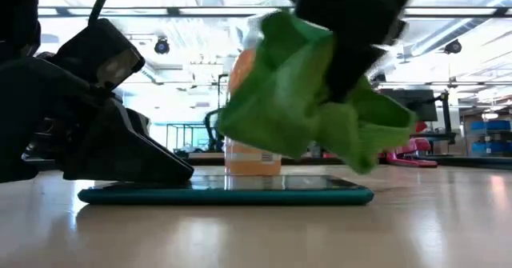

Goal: Apply microfiber cloth
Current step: Wipe the blue tablet with the green microfiber cloth

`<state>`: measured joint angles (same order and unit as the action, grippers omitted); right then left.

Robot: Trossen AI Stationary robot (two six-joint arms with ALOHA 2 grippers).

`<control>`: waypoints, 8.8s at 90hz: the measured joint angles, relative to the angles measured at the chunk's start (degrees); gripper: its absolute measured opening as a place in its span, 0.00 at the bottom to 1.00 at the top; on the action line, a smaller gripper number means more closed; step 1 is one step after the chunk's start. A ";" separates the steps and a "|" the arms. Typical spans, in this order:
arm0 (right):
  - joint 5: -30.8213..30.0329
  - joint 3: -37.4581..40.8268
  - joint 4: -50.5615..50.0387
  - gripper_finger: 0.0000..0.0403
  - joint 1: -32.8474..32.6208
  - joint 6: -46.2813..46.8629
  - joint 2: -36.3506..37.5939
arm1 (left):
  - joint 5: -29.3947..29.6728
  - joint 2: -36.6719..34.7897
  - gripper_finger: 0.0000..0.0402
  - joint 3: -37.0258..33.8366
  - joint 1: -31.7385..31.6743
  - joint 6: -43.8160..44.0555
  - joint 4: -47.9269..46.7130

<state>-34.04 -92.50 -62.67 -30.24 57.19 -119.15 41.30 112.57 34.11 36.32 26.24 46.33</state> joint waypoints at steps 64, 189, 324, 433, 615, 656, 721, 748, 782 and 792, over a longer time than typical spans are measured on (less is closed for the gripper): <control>-0.52 4.01 21.68 0.00 0.99 -6.76 -4.77 | 0.39 0.00 0.24 -0.07 0.02 0.04 -0.22; 7.39 -0.10 34.01 0.00 8.26 -27.31 -7.69 | 0.93 -8.52 0.24 -1.83 8.57 16.60 -29.89; -9.50 -0.06 33.16 0.00 3.36 -2.76 -9.03 | 7.68 -6.80 0.24 -2.00 8.17 9.66 -24.25; -11.20 -0.02 22.02 0.00 -2.08 -3.01 -5.31 | 7.93 -6.80 0.24 -2.00 8.17 8.79 -22.34; -1.94 0.70 0.48 0.00 -9.77 -1.52 3.31 | 1.27 -18.33 0.24 -2.03 9.04 2.56 -18.45; 1.91 0.77 -2.76 0.04 -2.52 -7.74 -2.17 | 1.69 -9.83 0.24 -2.03 8.12 2.75 -15.41; 1.17 -13.57 -0.61 0.46 -13.20 -24.67 -1.10 | 6.29 0.23 0.24 -1.68 3.74 7.50 -11.40; 1.47 -12.19 7.27 0.41 -13.84 -35.15 -10.82 | 8.28 1.18 0.24 -1.83 3.12 7.26 -9.79; -4.51 -12.54 10.74 0.41 -11.89 -49.87 -17.12 | 8.17 1.18 0.24 -1.91 2.86 7.19 -9.50; -9.42 -12.35 12.45 0.39 -11.40 -54.76 -17.59 | 8.51 1.18 0.24 -2.07 2.77 6.73 -9.21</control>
<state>-43.47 -104.85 -50.22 -41.64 2.43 -136.73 49.81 113.75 32.04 39.09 32.97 37.11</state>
